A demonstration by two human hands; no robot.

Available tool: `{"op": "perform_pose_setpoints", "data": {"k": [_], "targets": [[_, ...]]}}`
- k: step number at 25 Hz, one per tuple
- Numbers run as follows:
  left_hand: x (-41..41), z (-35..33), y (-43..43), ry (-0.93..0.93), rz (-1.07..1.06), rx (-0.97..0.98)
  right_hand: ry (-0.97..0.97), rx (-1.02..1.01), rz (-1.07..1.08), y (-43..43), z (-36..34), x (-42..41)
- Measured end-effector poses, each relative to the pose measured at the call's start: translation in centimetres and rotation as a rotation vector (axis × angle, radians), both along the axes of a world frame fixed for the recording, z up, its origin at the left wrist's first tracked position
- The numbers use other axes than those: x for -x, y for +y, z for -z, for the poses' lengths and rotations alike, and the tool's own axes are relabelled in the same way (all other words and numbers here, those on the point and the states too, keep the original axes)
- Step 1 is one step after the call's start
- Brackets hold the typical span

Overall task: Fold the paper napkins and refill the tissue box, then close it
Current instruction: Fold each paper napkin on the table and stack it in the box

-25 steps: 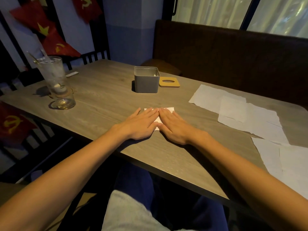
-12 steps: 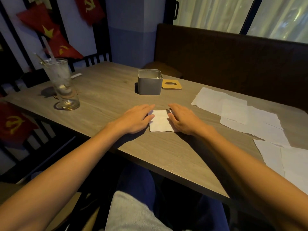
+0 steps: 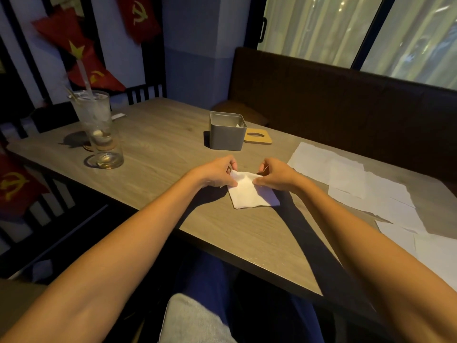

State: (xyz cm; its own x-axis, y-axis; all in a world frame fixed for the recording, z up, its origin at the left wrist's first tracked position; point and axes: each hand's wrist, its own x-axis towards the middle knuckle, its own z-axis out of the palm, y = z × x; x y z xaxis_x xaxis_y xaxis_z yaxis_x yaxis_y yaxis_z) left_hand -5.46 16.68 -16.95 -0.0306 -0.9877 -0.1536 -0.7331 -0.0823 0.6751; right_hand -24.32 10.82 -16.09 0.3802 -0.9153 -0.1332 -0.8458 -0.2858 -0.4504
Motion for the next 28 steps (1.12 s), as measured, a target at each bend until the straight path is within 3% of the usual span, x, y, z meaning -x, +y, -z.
{"op": "perform_pose_setpoints", "data": {"k": [5,10,15,19,23,28], "targets": [[-0.7,0.5,0.2,0.293,-0.041,0.131,-0.012,-0.04,-0.064,0.0,-0.7,0.6],[-0.8,0.8,0.5,0.615,-0.123,0.153,-0.336,-0.043,-0.02,0.1,-0.8,1.3],[0.1,0.3,0.0,0.762,-0.378,0.23,-0.586,-0.069,0.005,0.4,-1.5,0.9],[-0.1,-0.5,-0.4,0.754,-0.404,0.268,-0.591,-0.027,-0.066,-0.1,-2.2,1.3],[0.7,-1.9,-0.4,0.626,-0.255,0.346,-0.526,0.104,-0.174,-0.8,-3.8,0.0],[0.4,-3.2,-0.9,0.657,-0.288,0.363,-0.486,0.168,-0.229,-1.7,-5.3,-1.1]]}}
